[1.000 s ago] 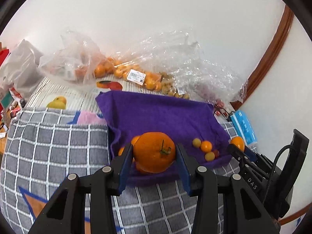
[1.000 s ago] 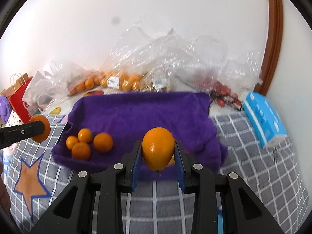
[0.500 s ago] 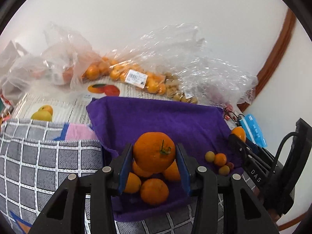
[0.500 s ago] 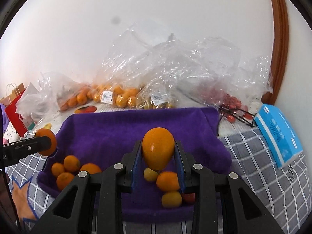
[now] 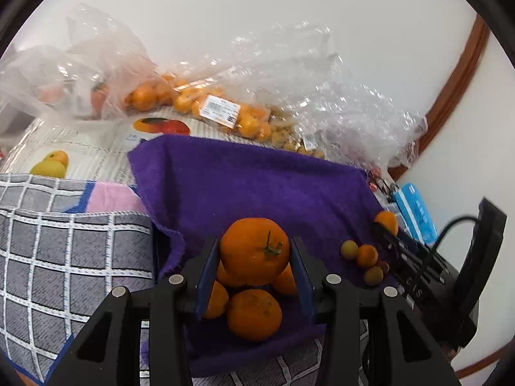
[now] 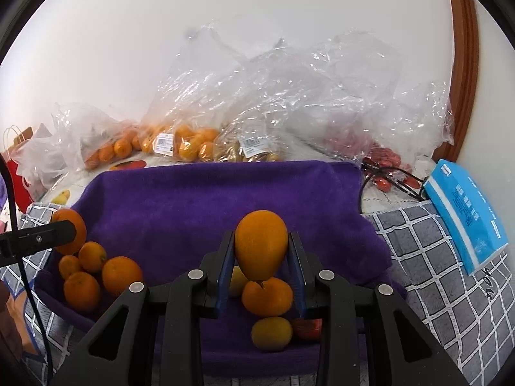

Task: Organize fruits
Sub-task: 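Lower the oval fruit and the large orange onto the towel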

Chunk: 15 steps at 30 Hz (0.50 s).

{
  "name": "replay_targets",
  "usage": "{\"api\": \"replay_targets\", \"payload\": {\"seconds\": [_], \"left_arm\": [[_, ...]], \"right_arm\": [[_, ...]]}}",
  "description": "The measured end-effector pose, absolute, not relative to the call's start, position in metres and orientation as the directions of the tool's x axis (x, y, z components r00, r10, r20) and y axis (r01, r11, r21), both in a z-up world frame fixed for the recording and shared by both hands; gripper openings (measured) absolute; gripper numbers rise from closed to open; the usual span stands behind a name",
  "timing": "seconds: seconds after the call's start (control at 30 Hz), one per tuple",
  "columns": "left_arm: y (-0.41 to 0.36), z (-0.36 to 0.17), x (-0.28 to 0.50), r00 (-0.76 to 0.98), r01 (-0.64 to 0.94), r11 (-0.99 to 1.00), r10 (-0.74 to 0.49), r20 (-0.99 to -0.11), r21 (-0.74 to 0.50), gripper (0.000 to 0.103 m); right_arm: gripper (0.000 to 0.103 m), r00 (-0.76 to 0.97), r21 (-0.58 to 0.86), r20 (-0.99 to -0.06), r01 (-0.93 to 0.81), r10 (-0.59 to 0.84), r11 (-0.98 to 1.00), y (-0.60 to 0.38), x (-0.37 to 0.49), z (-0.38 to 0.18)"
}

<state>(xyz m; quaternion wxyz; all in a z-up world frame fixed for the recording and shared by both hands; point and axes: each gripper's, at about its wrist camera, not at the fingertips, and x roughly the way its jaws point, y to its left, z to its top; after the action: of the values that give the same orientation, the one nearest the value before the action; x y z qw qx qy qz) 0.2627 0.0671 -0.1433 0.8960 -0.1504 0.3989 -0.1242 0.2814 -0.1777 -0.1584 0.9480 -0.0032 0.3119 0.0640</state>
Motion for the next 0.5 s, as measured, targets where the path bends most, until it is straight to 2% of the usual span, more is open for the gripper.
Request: {"api": "replay_targets", "payload": {"seconds": [0.17, 0.5], "left_arm": [[0.061, -0.147, 0.261, 0.658, 0.13, 0.928, -0.345, -0.669, -0.35, 0.042], [0.059, -0.153, 0.262, 0.642, 0.165, 0.906, -0.398, -0.656, -0.389, 0.042]], "right_arm": [[0.032, 0.794, 0.019, -0.601, -0.102, 0.093, 0.995, -0.18, 0.285, -0.163], [0.032, 0.769, 0.041, -0.632, -0.087, 0.093, 0.995, -0.184, 0.291, -0.175]]}}
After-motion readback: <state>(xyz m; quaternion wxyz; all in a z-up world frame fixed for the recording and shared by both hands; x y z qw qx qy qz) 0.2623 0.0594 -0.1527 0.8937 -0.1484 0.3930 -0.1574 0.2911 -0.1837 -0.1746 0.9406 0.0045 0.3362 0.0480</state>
